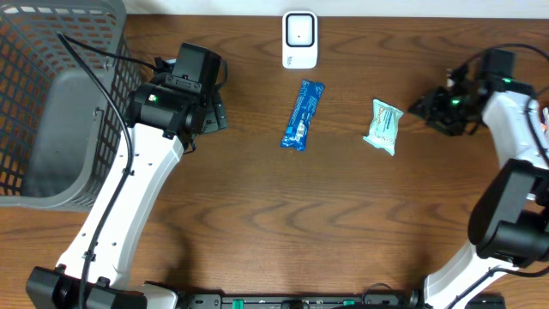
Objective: Scan the item barcode
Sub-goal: 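Carry the wipes pack right, away from the scanner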
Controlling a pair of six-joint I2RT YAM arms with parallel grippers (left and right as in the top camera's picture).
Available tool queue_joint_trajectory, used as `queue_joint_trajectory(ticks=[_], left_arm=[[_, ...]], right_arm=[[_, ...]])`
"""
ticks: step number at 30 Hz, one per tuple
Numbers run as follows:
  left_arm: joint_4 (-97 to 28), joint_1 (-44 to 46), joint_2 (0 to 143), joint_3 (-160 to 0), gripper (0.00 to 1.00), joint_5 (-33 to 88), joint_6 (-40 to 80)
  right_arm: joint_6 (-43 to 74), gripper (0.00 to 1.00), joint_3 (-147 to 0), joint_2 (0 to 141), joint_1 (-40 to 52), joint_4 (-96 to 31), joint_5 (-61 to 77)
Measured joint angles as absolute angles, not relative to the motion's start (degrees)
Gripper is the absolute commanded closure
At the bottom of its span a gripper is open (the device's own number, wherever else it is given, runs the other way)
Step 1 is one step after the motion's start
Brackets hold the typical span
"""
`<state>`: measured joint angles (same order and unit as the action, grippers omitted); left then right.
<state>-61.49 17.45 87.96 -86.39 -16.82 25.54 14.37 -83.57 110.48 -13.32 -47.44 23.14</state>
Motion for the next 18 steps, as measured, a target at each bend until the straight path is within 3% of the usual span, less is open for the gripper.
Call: queue_joint_trajectory(ticks=[2, 11, 18], left_arm=[[-61.5, 17.5, 88.0, -86.4, 0.02, -16.8, 25.5], [-61.5, 17.5, 88.0, -86.4, 0.02, -16.8, 25.5], [-61.5, 17.5, 88.0, -86.4, 0.02, -16.8, 25.5]], right_arm=[[14.5, 0.31, -83.6, 111.0, -10.8, -47.1, 21.3], [16.2, 0.33, -83.6, 116.9, -0.7, -44.6, 9.3], [17.2, 0.5, -83.6, 118.4, 0.3, -43.5, 5.5]])
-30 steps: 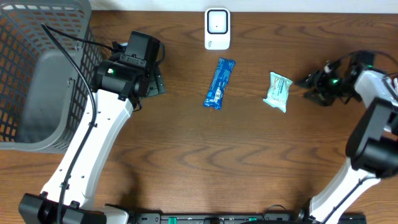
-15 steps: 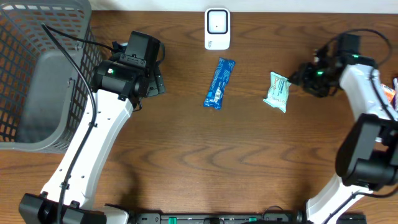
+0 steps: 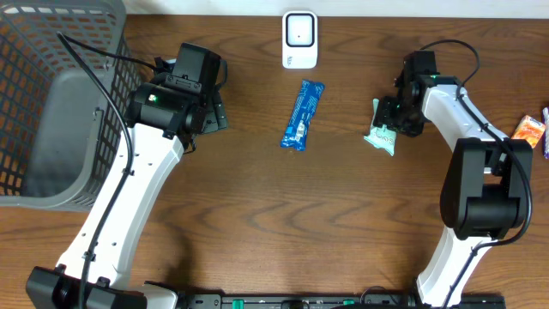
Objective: Scan the item barcode
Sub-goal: 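Carry the wipes pack right, away from the scanner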
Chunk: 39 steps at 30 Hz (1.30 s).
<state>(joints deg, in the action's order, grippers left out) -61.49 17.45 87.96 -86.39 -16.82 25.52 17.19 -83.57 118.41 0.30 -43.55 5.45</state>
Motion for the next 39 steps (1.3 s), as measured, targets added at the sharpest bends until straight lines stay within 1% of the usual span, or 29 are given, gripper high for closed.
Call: queue_joint_trajectory(ticks=[1, 2, 3, 4, 6, 9, 12, 14, 20, 25, 29, 33, 39], left_arm=[[-61.5, 17.5, 88.0, -86.4, 0.02, -16.8, 25.5], [-61.5, 17.5, 88.0, -86.4, 0.02, -16.8, 25.5], [-61.5, 17.5, 88.0, -86.4, 0.02, -16.8, 25.5], [-61.5, 17.5, 88.0, -86.4, 0.02, -16.8, 25.5], [-61.5, 17.5, 88.0, -86.4, 0.02, -16.8, 25.5], [-61.5, 17.5, 88.0, -86.4, 0.02, -16.8, 25.5], [-61.5, 17.5, 88.0, -86.4, 0.02, -16.8, 25.5], [-61.5, 17.5, 88.0, -86.4, 0.02, -16.8, 25.5], [-61.5, 17.5, 88.0, -86.4, 0.02, -16.8, 25.5], [-61.5, 17.5, 88.0, -86.4, 0.02, -16.8, 25.5], [-61.5, 17.5, 88.0, -86.4, 0.02, -16.8, 25.5], [-61.5, 17.5, 88.0, -86.4, 0.02, -16.8, 25.5], [-61.5, 17.5, 88.0, -86.4, 0.02, -16.8, 25.5]], right_arm=[[17.4, 0.51, -83.6, 118.6, 0.3, -43.4, 5.3], [17.4, 0.55, -83.6, 118.8, 0.3, -43.4, 5.1], [17.4, 0.61, -83.6, 119.1, 0.3, -43.4, 5.0], [17.5, 0.71, -83.6, 119.3, 0.3, -43.3, 4.9], [17.7, 0.85, -83.6, 119.9, 0.3, -43.0, 4.7], [17.9, 0.96, -84.2, 119.9, 0.3, -43.2, 5.0], [18.1, 0.99, -84.4, 119.9, 0.6, -41.7, 5.7], [18.2, 0.99, -84.4, 120.0, 1.3, -39.8, 6.2], [18.2, 0.99, -86.0, 121.3, 6.3, -36.0, 6.8], [18.2, 0.99, -91.1, 123.1, 11.8, -33.8, 6.1], [18.2, 0.99, -98.0, 123.2, 15.2, -31.4, 3.7], [18.3, 0.99, -102.5, 123.2, 17.2, -21.6, 1.9], [21.0, 0.99, -102.8, 123.4, 19.0, -12.9, -2.4]])
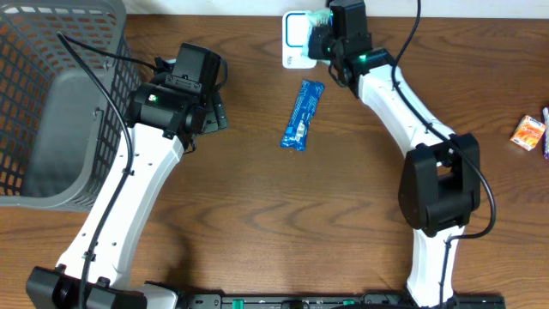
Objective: Scan the item barcode
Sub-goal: 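Carry the wipes pack right, away from the scanner, then drop the wipes pack at the far right beside the Kleenex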
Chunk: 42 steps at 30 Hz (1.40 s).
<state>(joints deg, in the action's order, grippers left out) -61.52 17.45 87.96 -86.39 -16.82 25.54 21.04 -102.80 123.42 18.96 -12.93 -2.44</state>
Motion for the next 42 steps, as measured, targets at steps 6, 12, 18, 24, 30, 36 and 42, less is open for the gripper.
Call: queue_joint_trajectory(ticks=[6, 12, 18, 24, 30, 36, 42], left_arm=[[-61.5, 17.5, 88.0, -86.4, 0.02, -16.8, 25.5], [-61.5, 17.5, 88.0, -86.4, 0.02, -16.8, 25.5], [-61.5, 17.5, 88.0, -86.4, 0.02, -16.8, 25.5], [-61.5, 17.5, 88.0, -86.4, 0.02, -16.8, 25.5], [-61.5, 17.5, 88.0, -86.4, 0.02, -16.8, 25.5], [-61.5, 17.5, 88.0, -86.4, 0.02, -16.8, 25.5], [-61.5, 17.5, 88.0, -86.4, 0.02, -16.8, 25.5]], right_arm=[[22.4, 0.96, -102.8, 125.3, 19.9, -4.5, -4.4], [22.2, 0.92, -102.8, 126.4, 20.4, 0.6, -4.9], [20.8, 0.91, -104.6, 128.0, 20.5, -1.3, -5.0], [19.7, 0.9, -112.6, 134.7, 20.7, -9.5, -5.0], [17.1, 0.9, -117.4, 137.7, 21.5, -14.0, -5.5], [15.6, 0.96, -119.7, 137.7, 21.5, -14.9, -6.7], [15.7, 0.98, -121.7, 137.7, 20.1, -20.5, -10.7]])
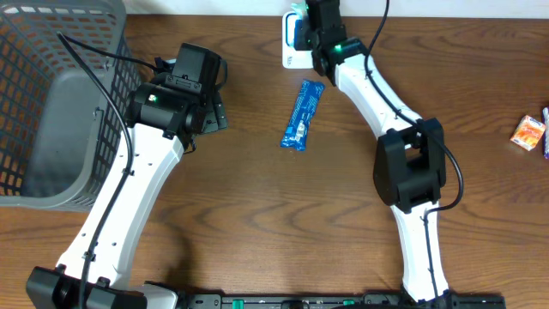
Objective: Scan the item barcode
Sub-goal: 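Drop the wipes pack at the far right beside the Kleenex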
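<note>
The white barcode scanner [291,58] stands at the back middle of the table, mostly covered by my right arm. My right gripper [306,26] hovers right over it, shut on the mint-green snack packet [297,8], of which only a sliver shows at the gripper's left edge. The packet's barcode side is hidden. My left gripper [220,110] rests at the left, pointing right toward the table's middle, holding nothing; its jaws cannot be made out.
A blue snack bar wrapper [302,114] lies in front of the scanner. A grey wire basket [51,103] fills the left side. An orange packet [528,132] lies at the far right edge.
My right gripper with the green packet has shifted a little left and back, now covering more of the scanner. The left arm has not moved.
The green packet first lay right of the blue wrapper with my right gripper beside it. Then the gripper was on the packet. Then the packet was gone from the table, held at the scanner's right side, and now it sits over the scanner.
</note>
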Controlling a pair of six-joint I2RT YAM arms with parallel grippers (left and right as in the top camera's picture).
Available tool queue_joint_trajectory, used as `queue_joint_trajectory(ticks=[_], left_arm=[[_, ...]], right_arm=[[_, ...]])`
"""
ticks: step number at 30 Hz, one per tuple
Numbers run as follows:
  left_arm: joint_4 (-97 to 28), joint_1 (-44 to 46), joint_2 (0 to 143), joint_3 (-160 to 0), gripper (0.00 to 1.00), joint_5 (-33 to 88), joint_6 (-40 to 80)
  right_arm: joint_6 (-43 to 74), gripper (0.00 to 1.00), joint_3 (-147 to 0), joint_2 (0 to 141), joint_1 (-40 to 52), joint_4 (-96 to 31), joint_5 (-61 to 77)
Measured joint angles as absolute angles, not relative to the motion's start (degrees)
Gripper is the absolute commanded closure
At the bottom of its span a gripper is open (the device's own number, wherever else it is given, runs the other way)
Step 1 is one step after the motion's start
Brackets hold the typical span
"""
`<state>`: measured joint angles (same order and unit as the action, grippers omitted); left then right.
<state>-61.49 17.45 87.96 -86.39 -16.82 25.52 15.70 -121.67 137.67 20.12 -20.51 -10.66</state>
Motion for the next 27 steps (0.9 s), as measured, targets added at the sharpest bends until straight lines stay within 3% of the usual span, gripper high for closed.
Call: queue_joint_trajectory(ticks=[7, 14, 16, 19, 20, 27], left_arm=[[-61.5, 17.5, 88.0, -86.4, 0.02, -16.8, 25.5], [-61.5, 17.5, 88.0, -86.4, 0.02, -16.8, 25.5], [-61.5, 17.5, 88.0, -86.4, 0.02, -16.8, 25.5], [-61.5, 17.5, 88.0, -86.4, 0.02, -16.8, 25.5], [-61.5, 17.5, 88.0, -86.4, 0.02, -16.8, 25.5], [-61.5, 17.5, 88.0, -86.4, 0.02, -16.8, 25.5]], right_arm=[[15.7, 0.99, -123.8, 134.9, 11.1, -35.2, -14.5], [15.7, 0.99, -124.5, 132.3, -6.3, -51.8, -16.6], [15.7, 0.86, -124.2, 132.3, -10.9, -53.9, -17.0], [15.7, 0.4, -123.2, 132.3, -16.8, -55.2, -17.3], [15.7, 0.31, -122.9, 132.3, -18.2, -55.2, -17.2], [12.8, 0.05, -119.4, 132.3, -27.6, -54.4, -9.3]])
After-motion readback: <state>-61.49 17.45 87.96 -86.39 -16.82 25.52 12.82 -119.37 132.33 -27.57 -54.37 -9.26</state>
